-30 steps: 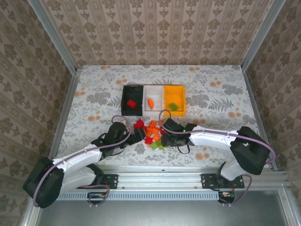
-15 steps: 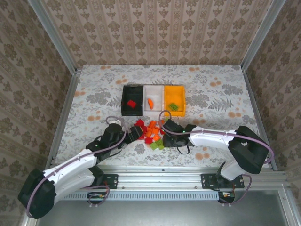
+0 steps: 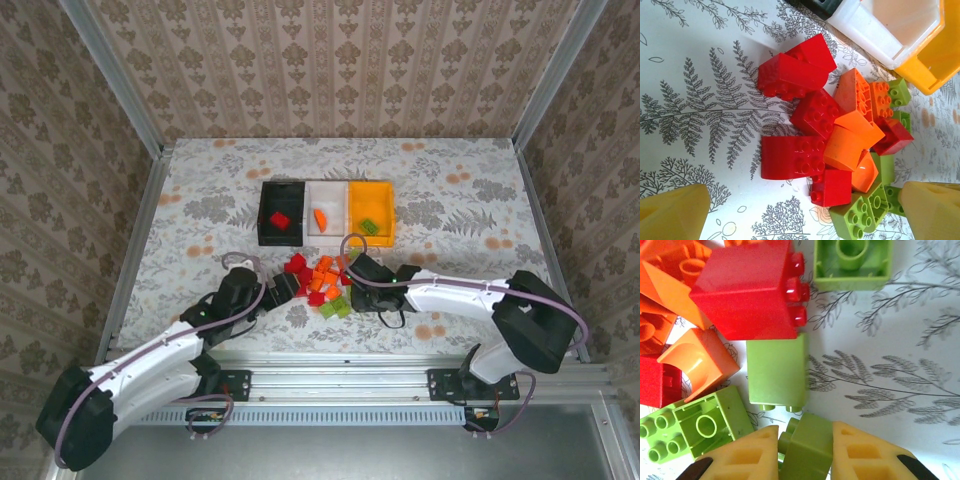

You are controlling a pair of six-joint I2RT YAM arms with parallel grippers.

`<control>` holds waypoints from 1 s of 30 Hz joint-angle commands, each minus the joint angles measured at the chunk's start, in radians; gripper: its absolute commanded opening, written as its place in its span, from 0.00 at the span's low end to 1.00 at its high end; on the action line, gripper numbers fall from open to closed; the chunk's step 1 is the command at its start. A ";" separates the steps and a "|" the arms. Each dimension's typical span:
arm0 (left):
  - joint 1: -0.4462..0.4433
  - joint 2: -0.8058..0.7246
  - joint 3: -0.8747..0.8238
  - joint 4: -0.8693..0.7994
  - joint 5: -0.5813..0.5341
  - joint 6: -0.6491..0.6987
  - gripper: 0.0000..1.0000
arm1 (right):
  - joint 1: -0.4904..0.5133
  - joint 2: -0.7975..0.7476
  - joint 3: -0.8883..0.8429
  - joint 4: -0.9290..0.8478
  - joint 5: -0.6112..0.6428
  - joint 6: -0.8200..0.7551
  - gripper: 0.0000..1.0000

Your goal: Sort the legos into containers by color

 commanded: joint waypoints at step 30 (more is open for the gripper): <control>0.497 -0.109 0.072 -0.209 0.337 0.115 1.00 | -0.366 0.394 0.748 -0.161 0.168 -0.443 0.49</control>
